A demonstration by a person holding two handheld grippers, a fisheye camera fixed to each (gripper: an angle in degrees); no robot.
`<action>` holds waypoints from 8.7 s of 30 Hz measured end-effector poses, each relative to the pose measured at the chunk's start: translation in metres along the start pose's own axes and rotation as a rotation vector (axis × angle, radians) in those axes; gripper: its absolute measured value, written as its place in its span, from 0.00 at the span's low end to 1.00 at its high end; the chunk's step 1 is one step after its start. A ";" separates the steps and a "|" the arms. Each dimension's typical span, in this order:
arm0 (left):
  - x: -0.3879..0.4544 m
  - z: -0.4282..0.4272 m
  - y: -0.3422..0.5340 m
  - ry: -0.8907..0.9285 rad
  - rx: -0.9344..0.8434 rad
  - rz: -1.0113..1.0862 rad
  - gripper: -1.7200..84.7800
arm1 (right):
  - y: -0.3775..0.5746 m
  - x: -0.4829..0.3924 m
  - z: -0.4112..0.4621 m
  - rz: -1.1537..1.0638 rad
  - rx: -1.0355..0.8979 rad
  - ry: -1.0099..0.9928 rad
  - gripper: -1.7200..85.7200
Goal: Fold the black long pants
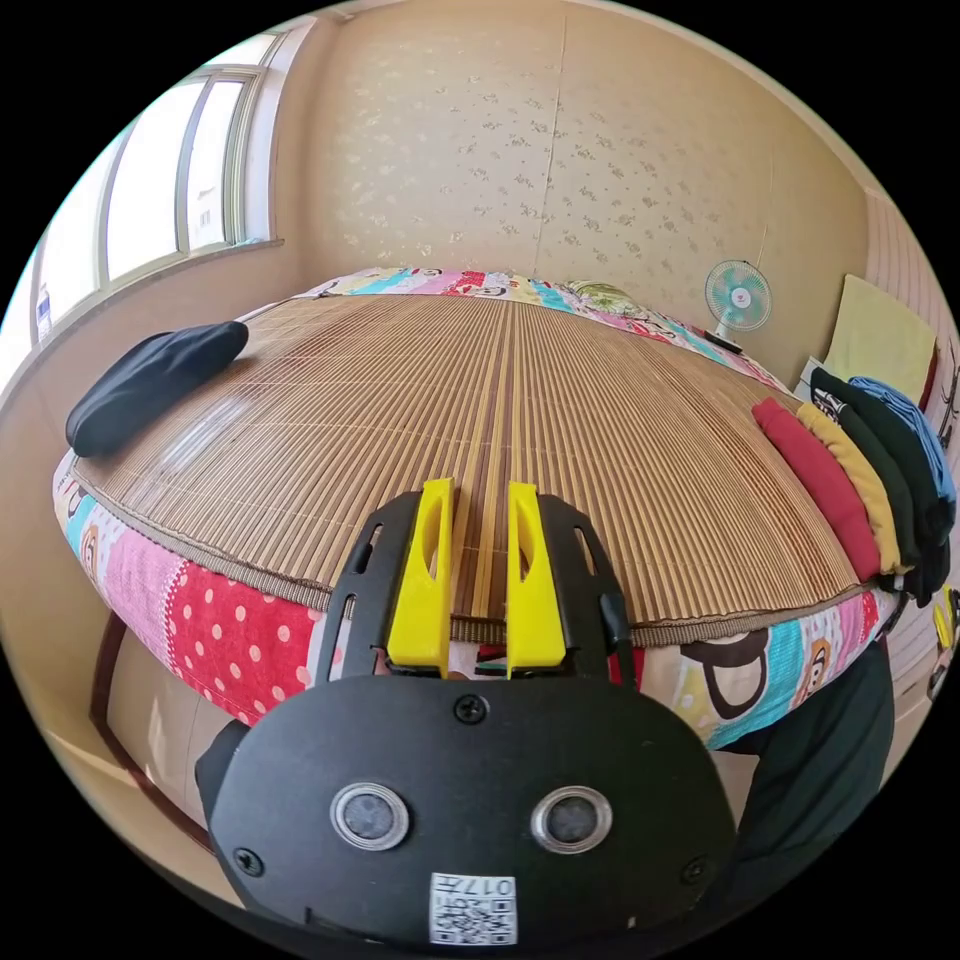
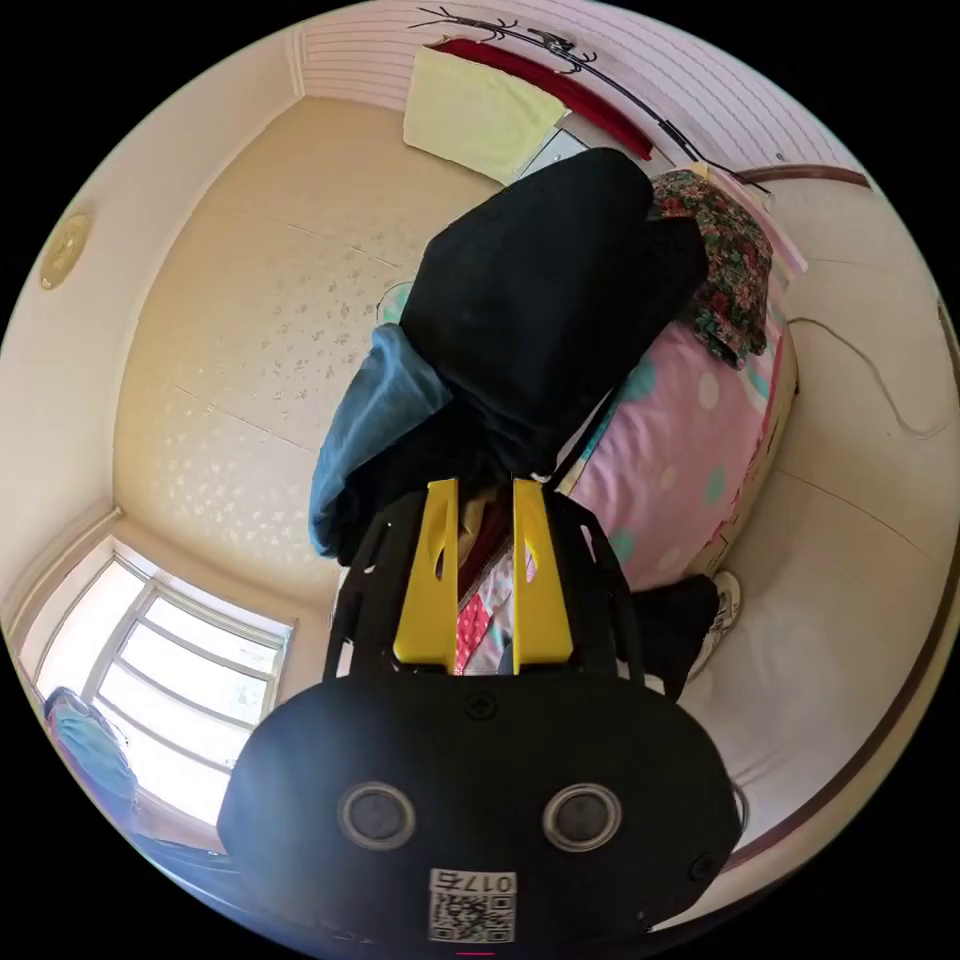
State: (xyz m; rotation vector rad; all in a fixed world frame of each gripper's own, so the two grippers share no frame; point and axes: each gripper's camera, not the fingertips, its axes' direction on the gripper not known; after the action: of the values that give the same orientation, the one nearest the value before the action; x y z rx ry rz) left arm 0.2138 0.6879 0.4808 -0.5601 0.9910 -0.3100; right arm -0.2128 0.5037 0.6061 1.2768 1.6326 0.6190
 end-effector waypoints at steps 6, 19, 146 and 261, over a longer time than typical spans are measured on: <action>0.000 0.007 0.001 0.002 0.000 0.000 0.12 | -0.011 0.002 -0.027 -0.033 0.070 -0.041 0.15; 0.005 0.019 0.002 -0.011 0.002 0.005 0.12 | -0.091 0.070 -0.051 0.120 0.214 -0.185 0.19; -0.116 -0.222 -0.089 0.423 0.516 -0.234 0.20 | 0.361 -0.140 0.771 -0.866 -0.999 -0.534 0.08; -0.246 -0.208 -0.117 0.628 0.302 -0.843 0.20 | 0.578 -0.094 0.935 -1.934 -1.193 0.239 0.19</action>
State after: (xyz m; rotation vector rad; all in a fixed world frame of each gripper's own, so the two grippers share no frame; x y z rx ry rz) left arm -0.0916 0.6494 0.6319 -0.5917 1.2319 -1.4298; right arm 0.8841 0.4631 0.7152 -1.2745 1.4124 0.2559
